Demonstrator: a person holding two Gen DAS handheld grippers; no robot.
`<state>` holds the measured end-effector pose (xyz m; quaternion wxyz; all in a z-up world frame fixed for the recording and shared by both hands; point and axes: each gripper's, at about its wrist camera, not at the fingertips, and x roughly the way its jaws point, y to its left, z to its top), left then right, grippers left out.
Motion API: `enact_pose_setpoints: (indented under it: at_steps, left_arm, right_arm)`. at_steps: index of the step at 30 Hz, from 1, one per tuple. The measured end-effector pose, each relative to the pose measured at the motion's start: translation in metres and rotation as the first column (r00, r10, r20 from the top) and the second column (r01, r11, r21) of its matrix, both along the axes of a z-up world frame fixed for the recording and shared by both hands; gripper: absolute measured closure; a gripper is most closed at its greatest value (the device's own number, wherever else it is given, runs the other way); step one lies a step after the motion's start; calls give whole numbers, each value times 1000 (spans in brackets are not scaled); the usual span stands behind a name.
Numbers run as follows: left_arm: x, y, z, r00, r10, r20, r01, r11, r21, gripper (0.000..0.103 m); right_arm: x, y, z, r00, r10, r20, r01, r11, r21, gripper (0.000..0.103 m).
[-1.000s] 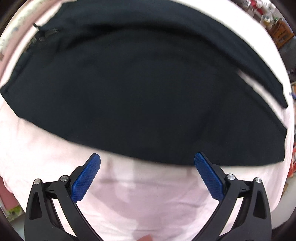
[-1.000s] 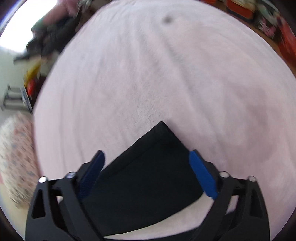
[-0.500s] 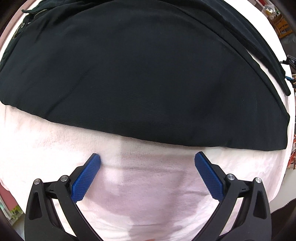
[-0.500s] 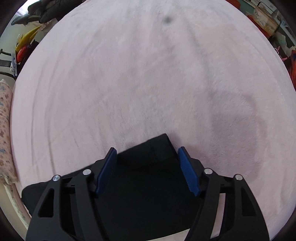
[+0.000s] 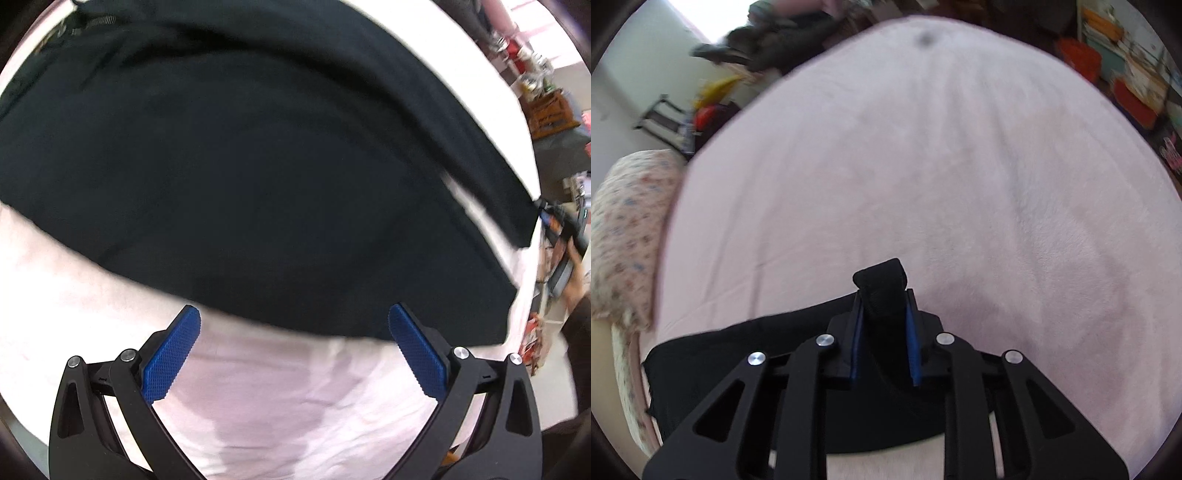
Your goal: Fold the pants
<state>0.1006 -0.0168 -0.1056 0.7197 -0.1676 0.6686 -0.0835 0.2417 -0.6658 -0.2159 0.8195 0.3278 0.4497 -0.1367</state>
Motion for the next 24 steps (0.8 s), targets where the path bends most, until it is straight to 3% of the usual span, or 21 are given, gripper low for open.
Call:
enact_pose_setpoints:
  at_steps: [1, 6, 9, 14, 17, 21, 23, 24]
  left_arm:
    - [10, 0, 17, 1000, 14, 20, -14, 1000, -17, 1]
    - [50, 14, 46, 986, 96, 136, -84, 992, -89, 1]
    - [80, 12, 47, 979, 136, 153, -118, 986, -121, 1]
    - [139, 0, 44, 990, 91, 111, -73, 985, -154, 1]
    - [175, -6, 40, 988, 112, 107, -95, 983, -156, 1]
    - [218, 1, 25, 976, 214, 52, -204, 967, -154, 1]
    - [232, 6, 19, 960, 279, 24, -273, 952, -138, 1]
    - [240, 7, 17, 940, 341, 25, -335, 934, -126, 1]
  right_arm:
    - [-12, 5, 7, 999, 18, 33, -18, 1000, -12, 84]
    - [-56, 22, 36, 989, 75, 126, -73, 997, -15, 84]
    - [-94, 32, 49, 980, 90, 175, -91, 996, 2, 84]
    - [-136, 44, 69, 968, 64, 242, -82, 994, 68, 84]
    - [-162, 56, 71, 965, 36, 259, -67, 992, 110, 84]
    - [-183, 68, 67, 963, 6, 270, -49, 987, 154, 84]
    - [-193, 73, 64, 962, -10, 273, -39, 984, 175, 84]
    - [-197, 75, 63, 962, -19, 272, -33, 983, 183, 84]
